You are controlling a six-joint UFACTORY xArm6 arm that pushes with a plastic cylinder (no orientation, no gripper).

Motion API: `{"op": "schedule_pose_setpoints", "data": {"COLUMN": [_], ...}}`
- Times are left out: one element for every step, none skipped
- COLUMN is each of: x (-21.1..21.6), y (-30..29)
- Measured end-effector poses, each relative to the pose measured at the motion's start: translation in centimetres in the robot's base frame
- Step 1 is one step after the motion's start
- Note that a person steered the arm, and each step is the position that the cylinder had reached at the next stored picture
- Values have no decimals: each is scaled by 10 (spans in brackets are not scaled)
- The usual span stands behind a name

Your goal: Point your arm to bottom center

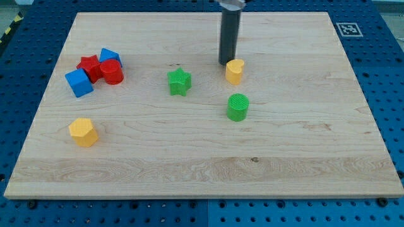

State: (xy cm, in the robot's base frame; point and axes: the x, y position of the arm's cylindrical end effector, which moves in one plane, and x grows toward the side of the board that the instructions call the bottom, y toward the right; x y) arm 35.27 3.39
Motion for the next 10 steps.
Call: {"op": "schedule_pose_setpoints", "data": {"x": [-49,-76,-65,-25,46,135,217,265,266,266], "y": [13,53,94,131,165,173,145,88,36,-72]}}
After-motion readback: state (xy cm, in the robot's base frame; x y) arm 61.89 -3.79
